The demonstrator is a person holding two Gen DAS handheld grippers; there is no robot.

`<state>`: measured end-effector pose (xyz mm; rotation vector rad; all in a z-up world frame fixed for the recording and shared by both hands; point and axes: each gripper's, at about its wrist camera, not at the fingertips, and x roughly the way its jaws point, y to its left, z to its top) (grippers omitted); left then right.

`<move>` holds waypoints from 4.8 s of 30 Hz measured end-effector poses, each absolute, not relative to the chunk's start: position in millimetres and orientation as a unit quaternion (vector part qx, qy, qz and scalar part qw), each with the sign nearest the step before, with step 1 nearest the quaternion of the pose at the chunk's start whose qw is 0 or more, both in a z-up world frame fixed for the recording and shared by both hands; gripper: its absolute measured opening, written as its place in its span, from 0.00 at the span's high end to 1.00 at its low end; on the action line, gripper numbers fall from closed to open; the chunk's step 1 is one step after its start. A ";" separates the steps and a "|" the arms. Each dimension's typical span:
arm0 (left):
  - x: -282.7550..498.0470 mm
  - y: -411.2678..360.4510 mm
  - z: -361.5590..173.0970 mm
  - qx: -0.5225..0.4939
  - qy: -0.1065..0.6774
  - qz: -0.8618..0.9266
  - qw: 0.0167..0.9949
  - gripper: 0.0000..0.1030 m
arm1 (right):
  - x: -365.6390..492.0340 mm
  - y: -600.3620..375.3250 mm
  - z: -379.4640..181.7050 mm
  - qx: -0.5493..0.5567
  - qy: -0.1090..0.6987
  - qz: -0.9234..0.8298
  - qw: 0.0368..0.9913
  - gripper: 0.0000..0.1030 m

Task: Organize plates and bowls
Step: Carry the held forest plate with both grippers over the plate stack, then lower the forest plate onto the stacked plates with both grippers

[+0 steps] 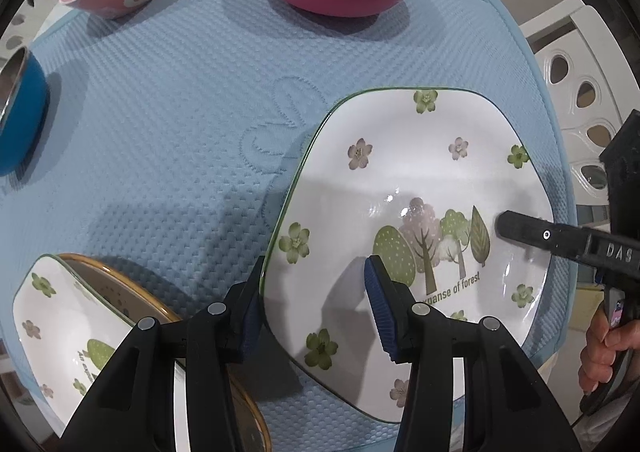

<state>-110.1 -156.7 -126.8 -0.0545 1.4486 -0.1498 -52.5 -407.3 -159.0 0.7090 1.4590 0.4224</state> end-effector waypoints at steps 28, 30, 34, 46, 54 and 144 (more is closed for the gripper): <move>-133.5 -136.0 -86.2 -0.056 0.644 -0.080 0.759 0.58 | -55.2 -402.8 -110.1 0.294 0.632 0.224 0.681 0.84; -136.2 -131.7 -82.0 -0.057 0.642 -0.085 0.760 0.58 | -56.9 -402.4 -104.7 0.294 0.630 0.228 0.681 0.84; -143.2 -120.7 -68.7 -0.058 0.633 -0.087 0.767 0.58 | -59.8 -393.7 -91.6 0.287 0.626 0.230 0.687 0.84; -160.1 -84.3 -36.4 -0.089 0.603 -0.081 0.788 0.58 | -67.2 -358.1 -58.0 0.273 0.613 0.250 0.698 0.84; -171.0 -43.2 -29.0 -0.104 0.596 -0.059 0.794 0.58 | -71.8 -313.6 -47.4 0.258 0.615 0.272 0.694 0.84; -218.8 85.9 -86.2 -0.086 0.619 -0.035 0.780 0.58 | -122.3 -176.2 -99.6 0.236 0.662 0.216 0.678 0.82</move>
